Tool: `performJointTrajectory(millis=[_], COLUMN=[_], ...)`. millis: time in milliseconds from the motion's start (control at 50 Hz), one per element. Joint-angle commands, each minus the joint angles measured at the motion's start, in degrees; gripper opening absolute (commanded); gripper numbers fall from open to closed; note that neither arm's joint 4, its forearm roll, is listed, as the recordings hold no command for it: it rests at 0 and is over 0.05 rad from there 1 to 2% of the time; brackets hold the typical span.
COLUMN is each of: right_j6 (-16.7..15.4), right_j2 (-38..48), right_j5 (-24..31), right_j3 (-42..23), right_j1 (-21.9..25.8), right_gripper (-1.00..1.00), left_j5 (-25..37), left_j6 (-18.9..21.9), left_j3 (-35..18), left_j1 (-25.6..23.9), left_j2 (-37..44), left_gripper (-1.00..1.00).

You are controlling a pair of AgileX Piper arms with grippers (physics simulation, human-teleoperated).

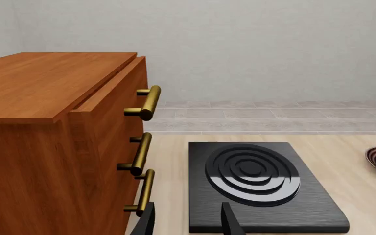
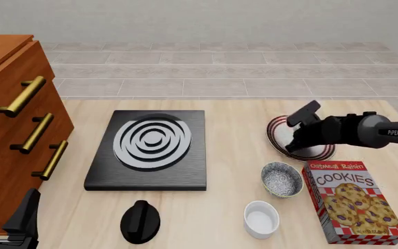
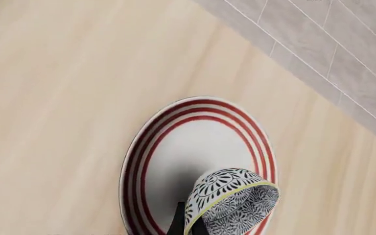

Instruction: Pick the akita bowl from table center and place it on the plate.

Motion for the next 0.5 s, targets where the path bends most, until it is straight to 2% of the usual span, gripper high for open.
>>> performJointTrajectory(millis=[20, 80, 180, 300, 500], right_j6=[-5.44, -5.60, -7.71, -8.07, -10.28], right_j2=[1.59, 1.85, 2.64, 3.32, 3.21], right_j5=[1.04, 1.61, 1.79, 2.16, 1.41], right_j3=[-0.76, -1.61, -1.81, -2.25, -0.79], right_j1=[-1.00, -1.32, -1.46, -0.91, -0.56], right_gripper=[-1.00, -1.00, -1.00, -1.00, -1.00], left_j5=[0.00, 0.00, 0.00, 0.00, 0.00], left_j6=[0.00, 0.00, 0.00, 0.00, 0.00], left_j3=[0.00, 0.00, 0.00, 0.00, 0.00], left_j1=[0.00, 0.00, 0.00, 0.00, 0.00], left_j2=[0.00, 0.00, 0.00, 0.00, 0.00], left_gripper=[1.00, 1.00, 1.00, 1.00, 1.00])
